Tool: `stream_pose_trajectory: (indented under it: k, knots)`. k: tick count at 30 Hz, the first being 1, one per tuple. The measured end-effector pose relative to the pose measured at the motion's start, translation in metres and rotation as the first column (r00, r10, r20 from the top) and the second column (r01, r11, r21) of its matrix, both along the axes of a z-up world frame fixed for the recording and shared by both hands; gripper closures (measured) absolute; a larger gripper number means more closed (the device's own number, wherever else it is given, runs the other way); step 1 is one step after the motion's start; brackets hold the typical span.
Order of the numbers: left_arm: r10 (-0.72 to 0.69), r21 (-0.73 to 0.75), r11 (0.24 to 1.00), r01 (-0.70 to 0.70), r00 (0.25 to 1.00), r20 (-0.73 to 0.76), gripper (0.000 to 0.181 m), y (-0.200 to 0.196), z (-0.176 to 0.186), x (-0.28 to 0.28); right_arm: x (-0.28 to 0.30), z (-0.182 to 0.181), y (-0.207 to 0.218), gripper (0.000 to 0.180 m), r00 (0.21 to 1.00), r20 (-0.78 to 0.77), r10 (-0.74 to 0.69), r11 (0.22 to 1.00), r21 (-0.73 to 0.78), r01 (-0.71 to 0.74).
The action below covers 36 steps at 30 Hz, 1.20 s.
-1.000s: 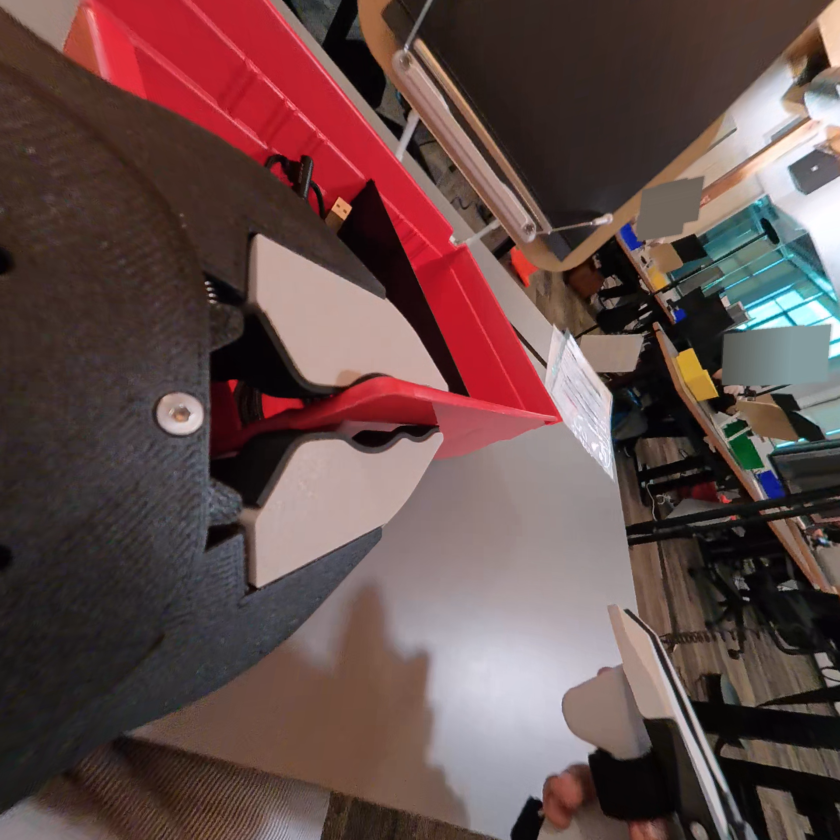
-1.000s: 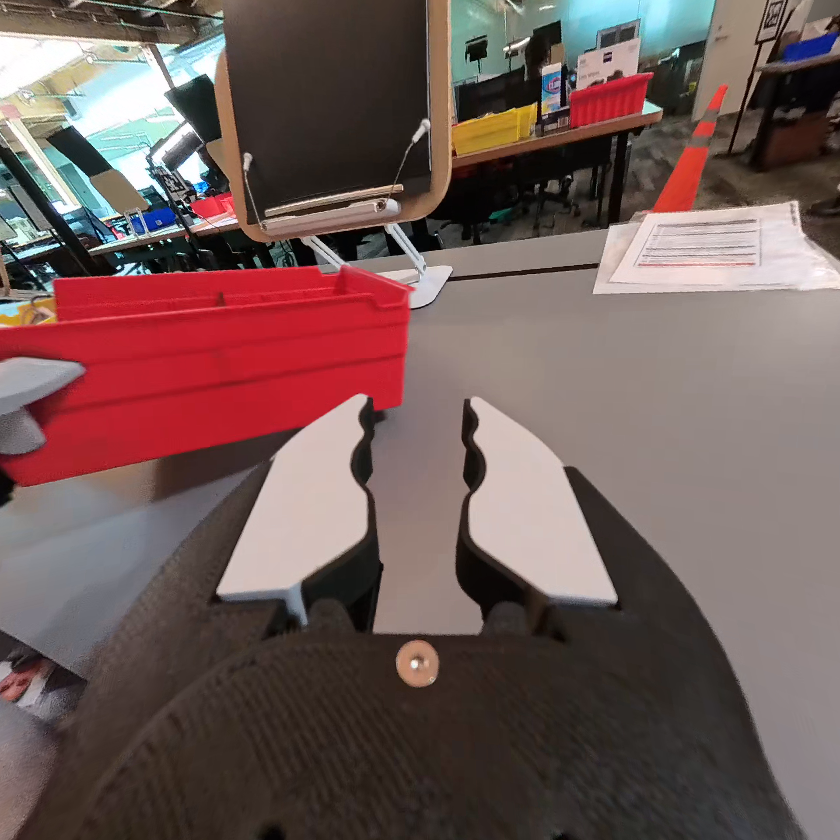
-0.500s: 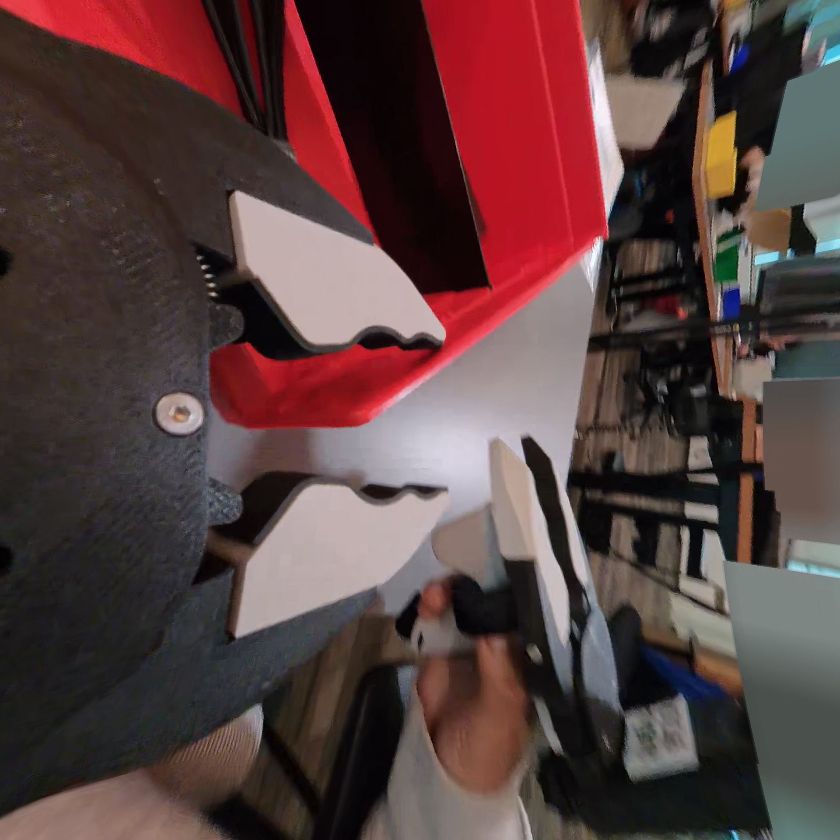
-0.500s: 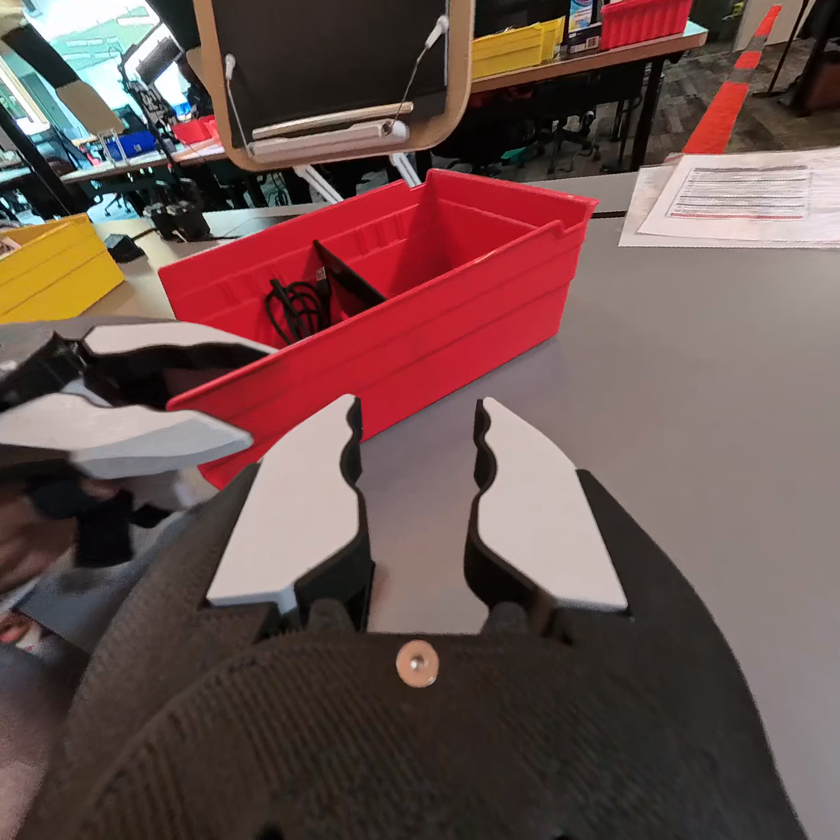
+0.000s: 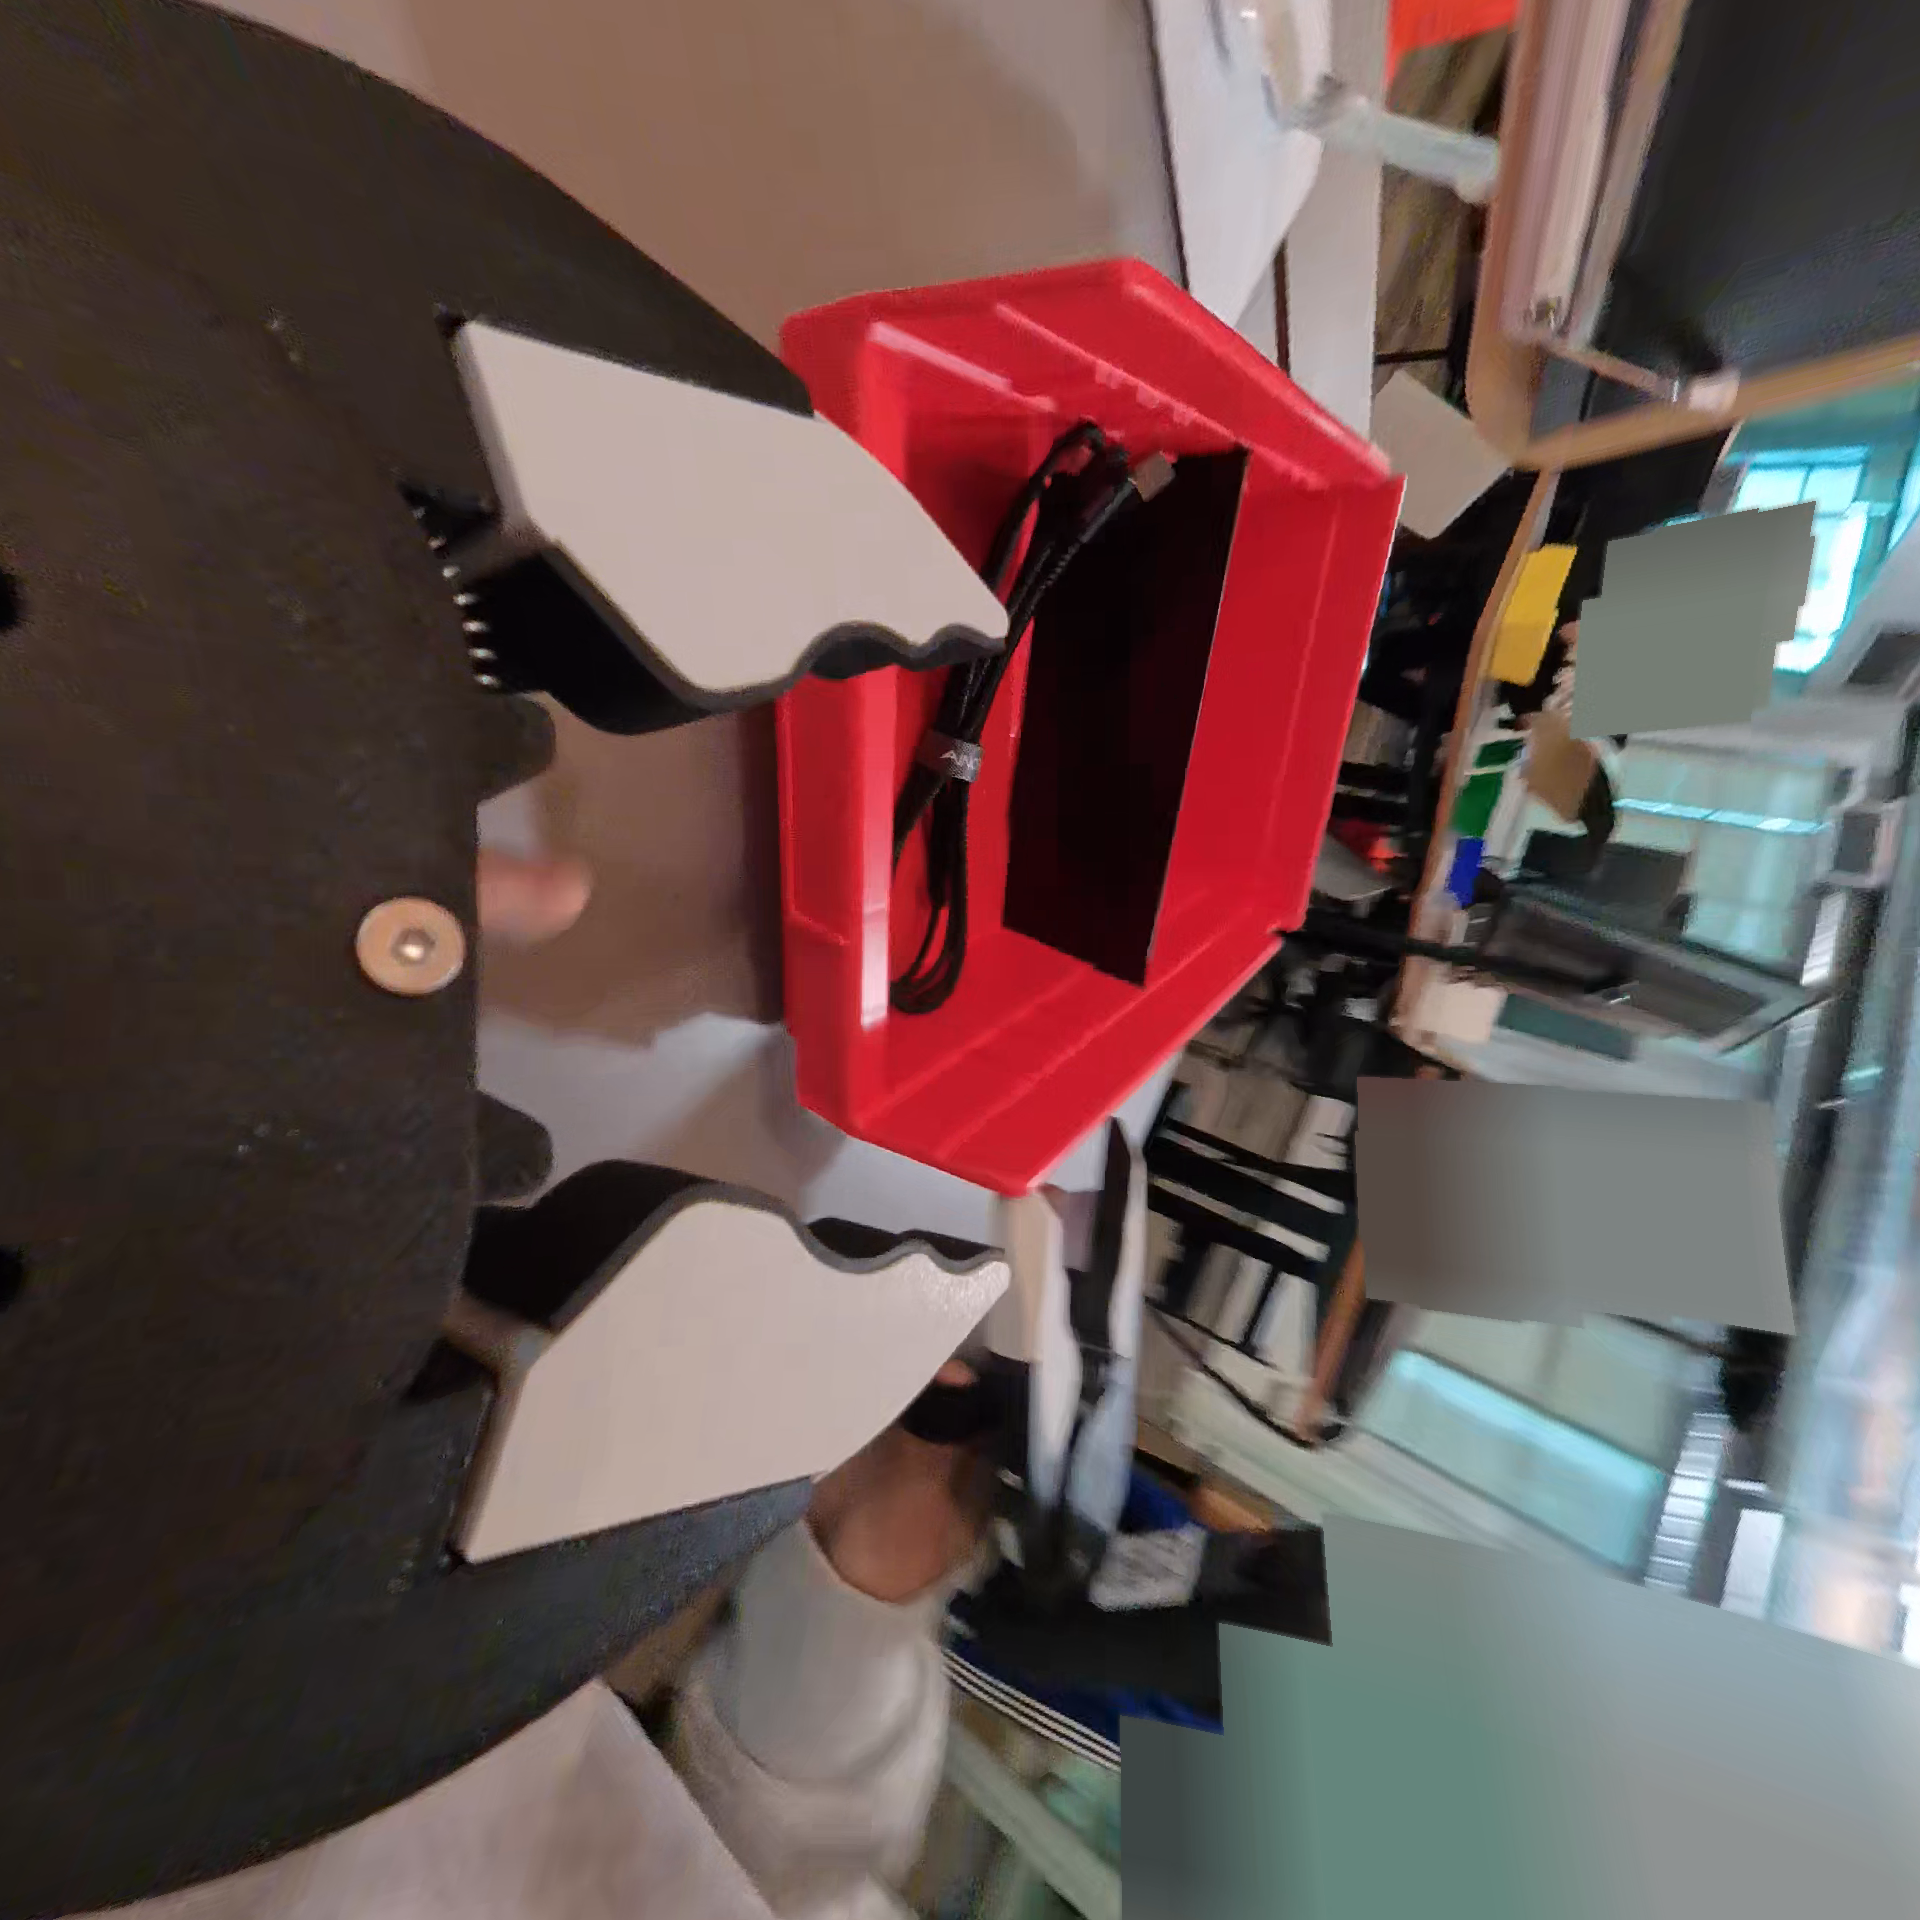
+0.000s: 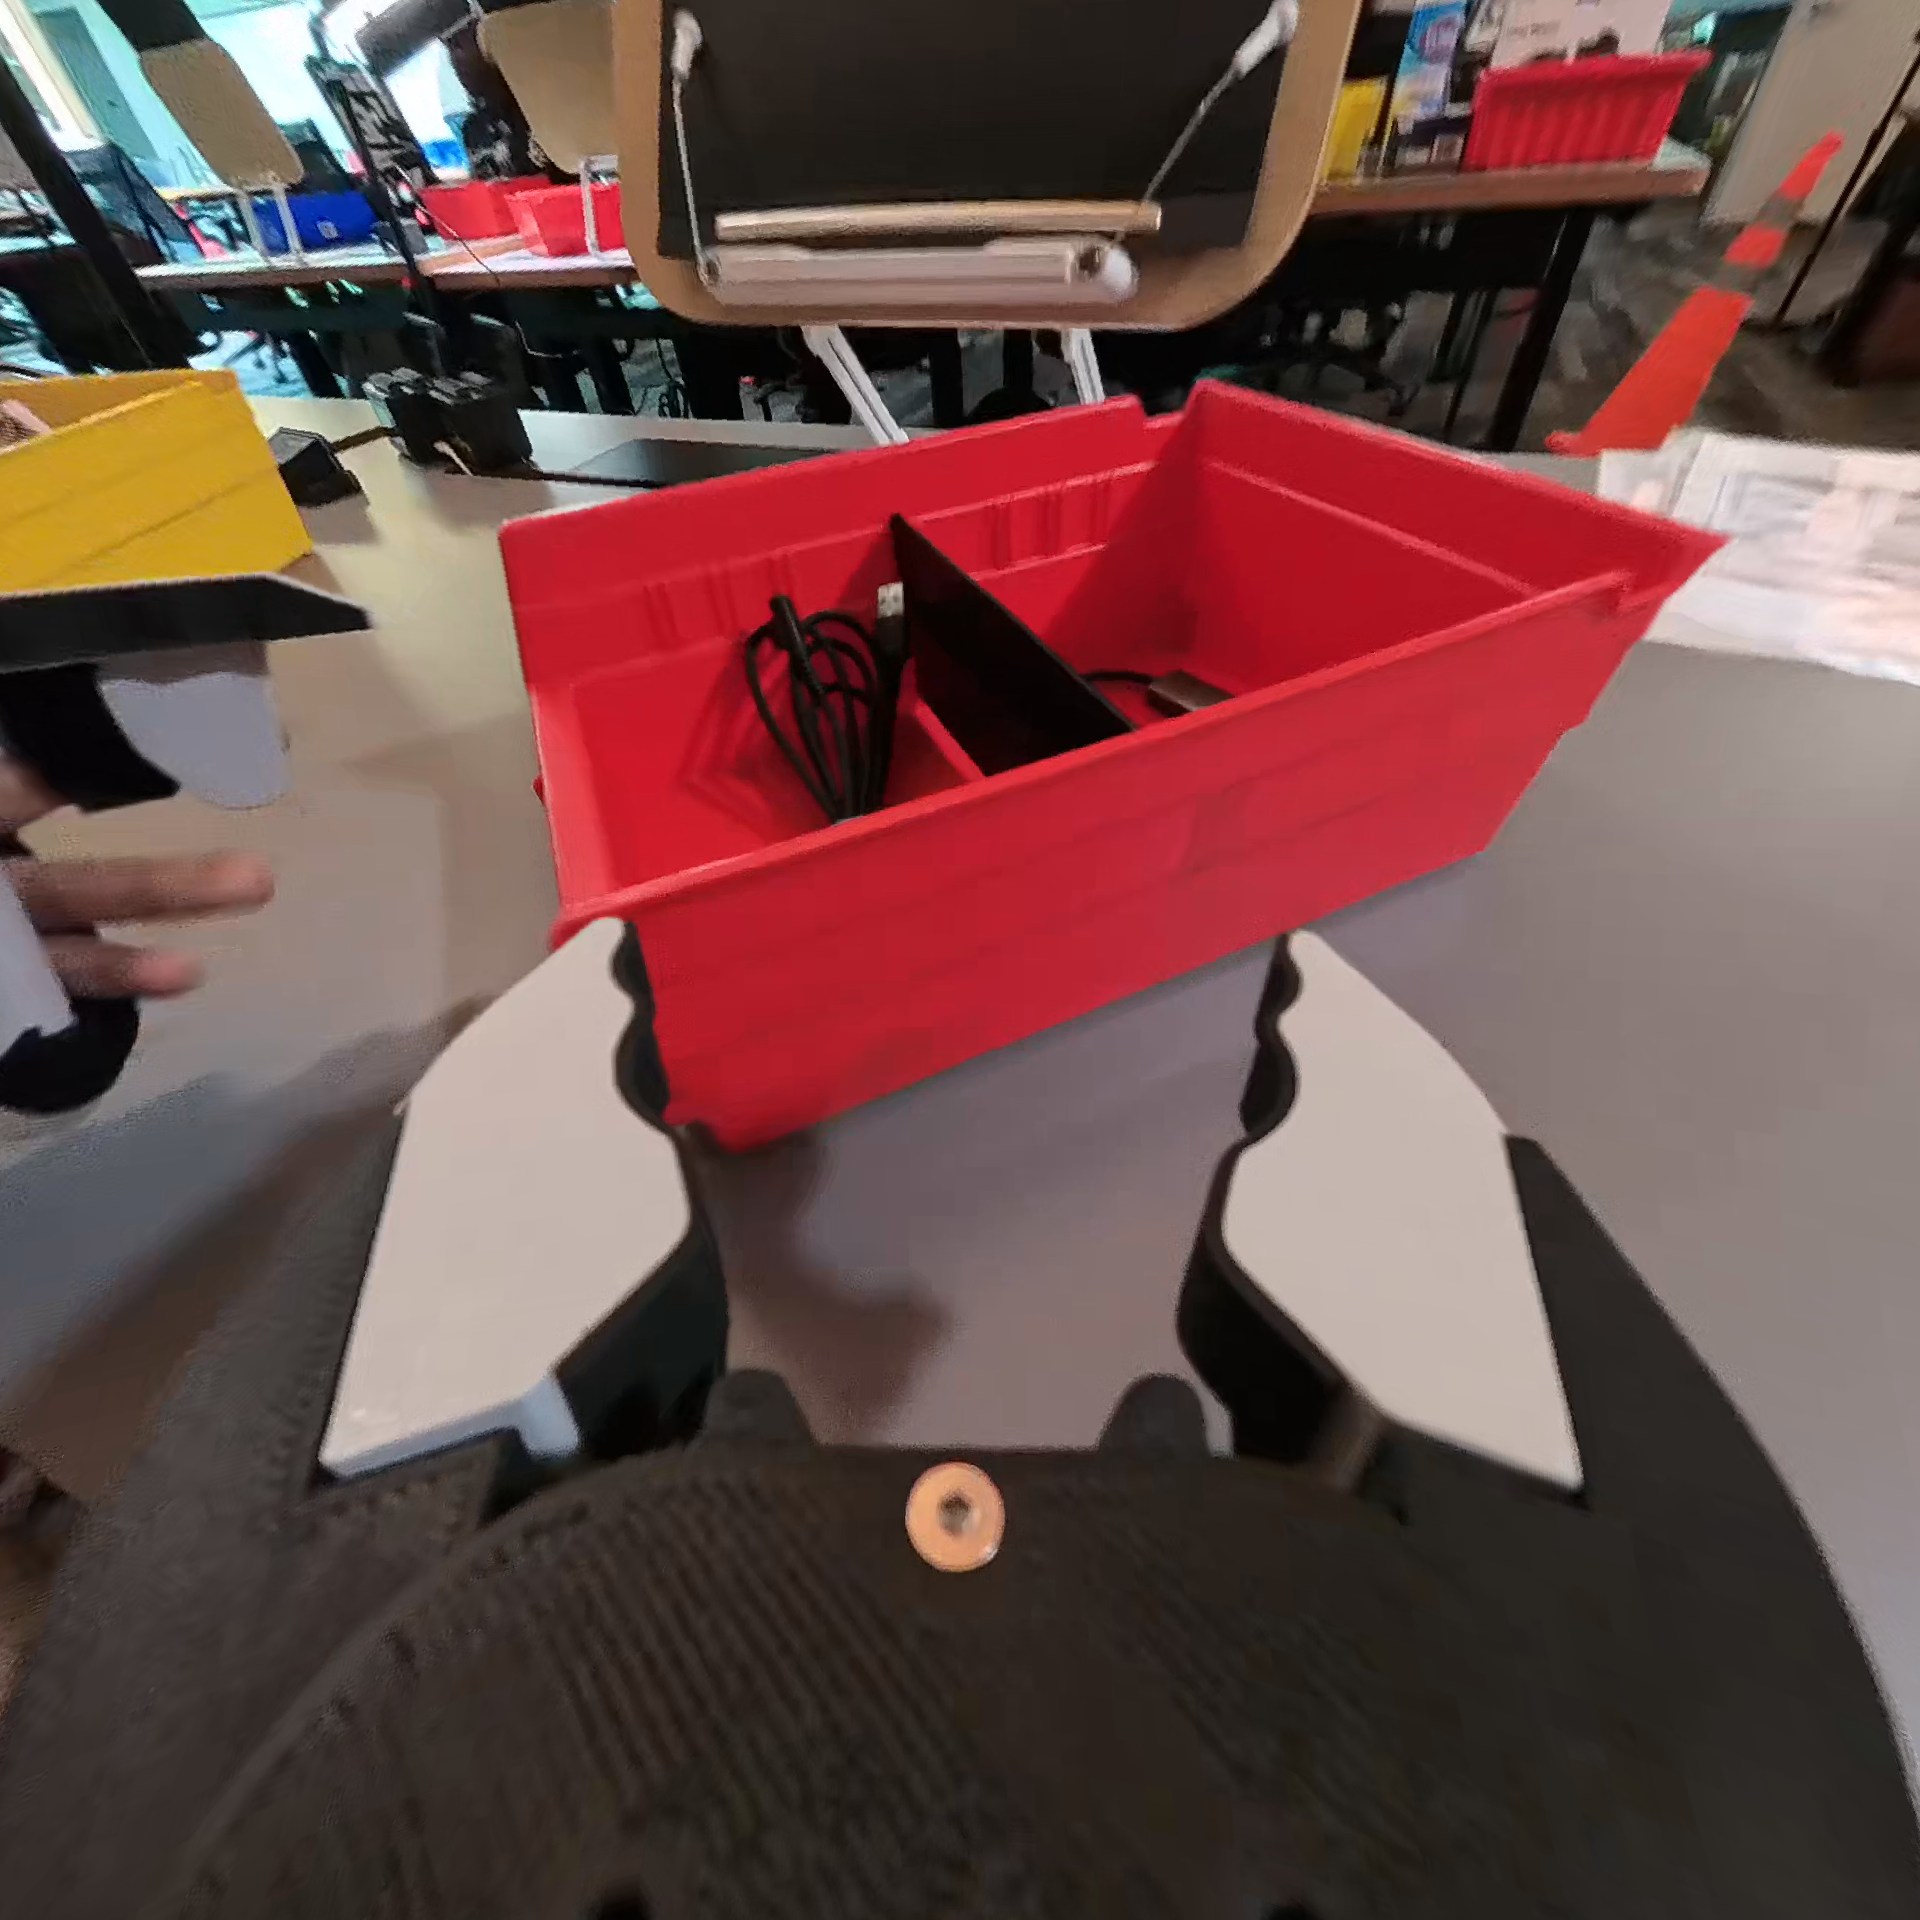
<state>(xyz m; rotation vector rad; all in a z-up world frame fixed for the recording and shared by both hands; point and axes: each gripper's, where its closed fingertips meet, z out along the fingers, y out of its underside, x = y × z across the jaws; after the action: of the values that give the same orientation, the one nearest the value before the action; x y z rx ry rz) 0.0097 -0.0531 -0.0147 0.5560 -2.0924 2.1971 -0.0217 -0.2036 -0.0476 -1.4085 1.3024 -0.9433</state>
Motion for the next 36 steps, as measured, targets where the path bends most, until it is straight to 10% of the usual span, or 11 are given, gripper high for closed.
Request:
stream_pose_trajectory:
  k: [10,18,31,33,36]
  knots:
    - [-0.079,-0.134,0.99,0.043,0.956,-0.283,0.074,0.018,-0.013,0.022,0.009,0.041,0.044,0.071,0.976,0.213,0.051,0.993,-0.119,-0.026]
    - [-0.139,-0.057,0.99,0.129,0.959,-0.246,0.076,0.0,-0.022,0.001,0.031,-0.018,0.031,0.035,0.997,-0.083,-0.008,1.0,0.008,0.008]
    - [-0.141,-0.035,0.99,0.136,0.964,-0.225,0.078,-0.004,-0.024,-0.003,0.006,-0.014,-0.121,0.169,0.983,-0.105,-0.151,0.975,0.149,0.165]
    - [-0.149,-0.034,0.989,0.145,0.961,-0.231,0.078,-0.004,-0.025,-0.005,0.009,-0.007,-0.133,0.129,0.98,-0.054,-0.189,0.972,0.135,0.195]
    - [-0.162,-0.047,0.987,0.155,0.956,-0.244,0.079,-0.005,-0.024,-0.006,0.02,-0.011,-0.135,0.125,0.982,-0.05,-0.184,0.98,0.067,0.187]
